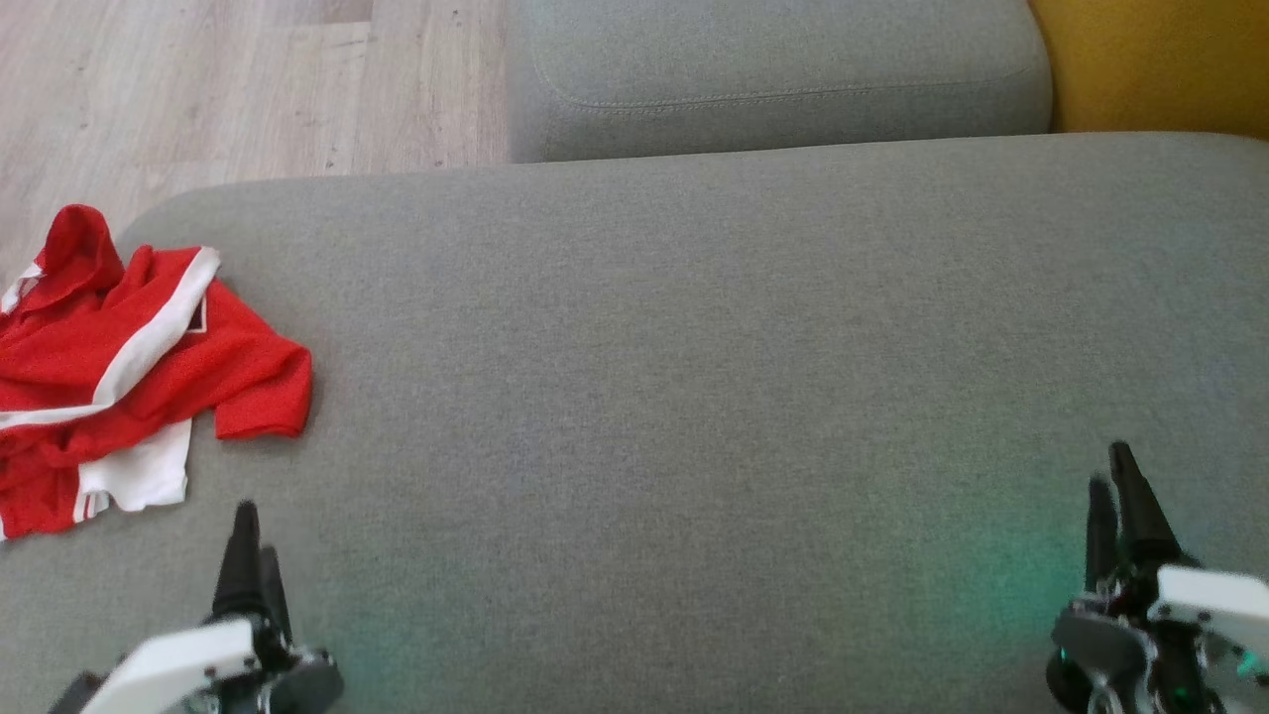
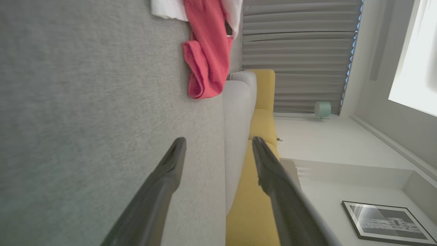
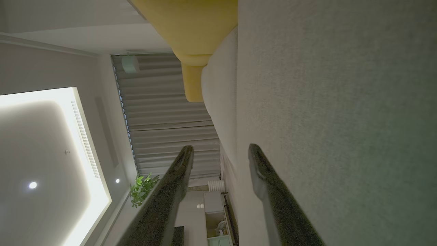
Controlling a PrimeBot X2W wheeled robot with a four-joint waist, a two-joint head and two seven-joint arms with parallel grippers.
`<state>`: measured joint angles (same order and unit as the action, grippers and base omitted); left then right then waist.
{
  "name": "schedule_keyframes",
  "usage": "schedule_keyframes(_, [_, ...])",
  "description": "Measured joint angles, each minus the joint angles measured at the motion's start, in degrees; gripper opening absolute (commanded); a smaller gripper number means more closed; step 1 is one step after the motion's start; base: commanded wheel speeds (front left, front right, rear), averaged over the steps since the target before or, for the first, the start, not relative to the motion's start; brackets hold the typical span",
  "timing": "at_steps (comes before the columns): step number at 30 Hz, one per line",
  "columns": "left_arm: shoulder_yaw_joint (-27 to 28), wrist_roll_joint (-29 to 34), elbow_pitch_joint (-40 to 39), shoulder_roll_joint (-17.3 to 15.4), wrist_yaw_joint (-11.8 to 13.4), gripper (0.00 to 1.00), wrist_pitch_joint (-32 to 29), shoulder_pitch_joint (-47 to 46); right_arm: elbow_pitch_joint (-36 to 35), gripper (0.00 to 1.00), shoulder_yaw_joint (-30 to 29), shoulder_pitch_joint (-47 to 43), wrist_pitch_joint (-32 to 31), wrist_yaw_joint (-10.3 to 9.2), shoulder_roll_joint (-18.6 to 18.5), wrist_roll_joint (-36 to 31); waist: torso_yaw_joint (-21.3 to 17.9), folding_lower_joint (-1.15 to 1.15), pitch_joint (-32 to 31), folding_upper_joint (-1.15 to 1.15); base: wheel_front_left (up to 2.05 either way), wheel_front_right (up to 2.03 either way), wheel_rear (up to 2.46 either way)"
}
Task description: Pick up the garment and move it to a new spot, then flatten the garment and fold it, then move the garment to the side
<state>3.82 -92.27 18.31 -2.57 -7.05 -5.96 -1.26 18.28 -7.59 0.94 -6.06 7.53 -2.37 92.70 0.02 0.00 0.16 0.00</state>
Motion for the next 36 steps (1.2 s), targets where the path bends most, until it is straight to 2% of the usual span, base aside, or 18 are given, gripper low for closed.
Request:
schedule_keyframes(16, [-2.3, 1.4, -0.5, 0.0, 0.0, 1.0, 2.1, 0.4, -1.6, 1.0, 1.8, -0.5, 2.1, -0.01, 0.0, -1.2, 0.3, 0.0, -0.7, 0.0, 0.0, 0.0, 0.0])
schedule_keyframes(22, [-2.3, 6.8, -2.2, 0.0, 0.0, 1.0, 3.4, 0.4, -2.4, 1.0, 2.4, -0.5, 3.4, 0.0, -0.1, -4.6, 0.5, 0.0, -1.1, 0.0, 0.0, 0.0, 0.0])
schedule_keyframes(36, [-4.4, 22.1, -5.2, 0.1, 0.0, 1.0, 5.6, 0.4, -5.8, 1.0, 2.7, -0.7, 4.6, 0.0, -0.2, -19.9, 0.8, 0.0, -1.2, 0.0, 0.0, 0.0, 0.0])
